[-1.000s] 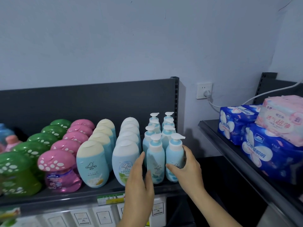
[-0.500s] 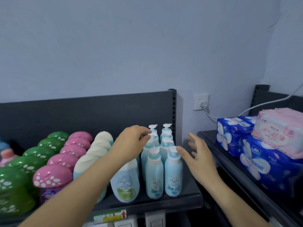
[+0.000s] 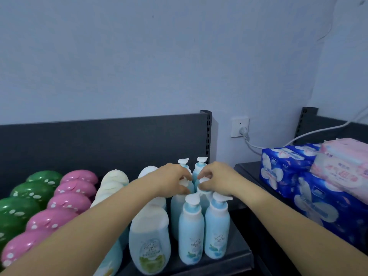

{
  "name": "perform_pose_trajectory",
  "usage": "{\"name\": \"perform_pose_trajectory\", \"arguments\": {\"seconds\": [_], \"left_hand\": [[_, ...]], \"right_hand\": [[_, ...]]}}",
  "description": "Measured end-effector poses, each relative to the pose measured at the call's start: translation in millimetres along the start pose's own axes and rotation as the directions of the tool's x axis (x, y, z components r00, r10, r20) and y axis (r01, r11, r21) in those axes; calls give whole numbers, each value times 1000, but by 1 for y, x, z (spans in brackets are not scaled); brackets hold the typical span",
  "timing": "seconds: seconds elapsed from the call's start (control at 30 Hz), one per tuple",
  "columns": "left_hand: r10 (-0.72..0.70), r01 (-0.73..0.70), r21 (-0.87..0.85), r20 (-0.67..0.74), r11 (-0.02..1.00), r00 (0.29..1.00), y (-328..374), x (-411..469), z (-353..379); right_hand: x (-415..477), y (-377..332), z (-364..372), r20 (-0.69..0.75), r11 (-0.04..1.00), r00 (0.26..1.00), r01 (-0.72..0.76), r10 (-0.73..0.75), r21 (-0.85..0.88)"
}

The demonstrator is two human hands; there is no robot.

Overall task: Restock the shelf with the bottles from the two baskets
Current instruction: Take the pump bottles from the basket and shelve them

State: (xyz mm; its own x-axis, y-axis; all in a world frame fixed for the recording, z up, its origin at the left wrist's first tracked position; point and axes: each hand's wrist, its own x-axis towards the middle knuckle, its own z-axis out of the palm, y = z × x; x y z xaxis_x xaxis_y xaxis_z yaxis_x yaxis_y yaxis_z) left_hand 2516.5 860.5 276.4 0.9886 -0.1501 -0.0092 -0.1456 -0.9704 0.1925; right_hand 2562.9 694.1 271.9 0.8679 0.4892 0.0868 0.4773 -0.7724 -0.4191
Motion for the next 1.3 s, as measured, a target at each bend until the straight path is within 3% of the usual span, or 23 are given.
{"name": "perform_pose_trajectory", "arguments": {"seconds": [0.2,0.67,0.9,0.97,1.1,1.17,1.3], "left_hand": [[41,-54,-159,-83,986,996,-11,8,7],[-10,-13,-185,-122,983,992,2,11,12],[-63,38,-217,-106,975,992,6,2,12],[-79,55,-212,-106,976,991,4,-2,3],[-133,71,-245,-248,967,960,-3,-3,-22],[-146,88,-219,-268,972,952,-3,0,-30],[-132,113,-112,-180,987,975,-1,15,-27]], "right_hand": [[-3,-1,-3,-31,1000,1000,4,-4,-5],[4,17,-13,-6,997,999,41,-41,-59],[8,28,-14,57,995,994,91,-94,43],[10,31,-21,26,989,994,104,-107,104],[24,36,-36,-79,986,993,101,-91,135],[33,36,-35,-91,988,992,97,-87,121],[47,33,-25,-13,997,998,66,-66,30]]}}
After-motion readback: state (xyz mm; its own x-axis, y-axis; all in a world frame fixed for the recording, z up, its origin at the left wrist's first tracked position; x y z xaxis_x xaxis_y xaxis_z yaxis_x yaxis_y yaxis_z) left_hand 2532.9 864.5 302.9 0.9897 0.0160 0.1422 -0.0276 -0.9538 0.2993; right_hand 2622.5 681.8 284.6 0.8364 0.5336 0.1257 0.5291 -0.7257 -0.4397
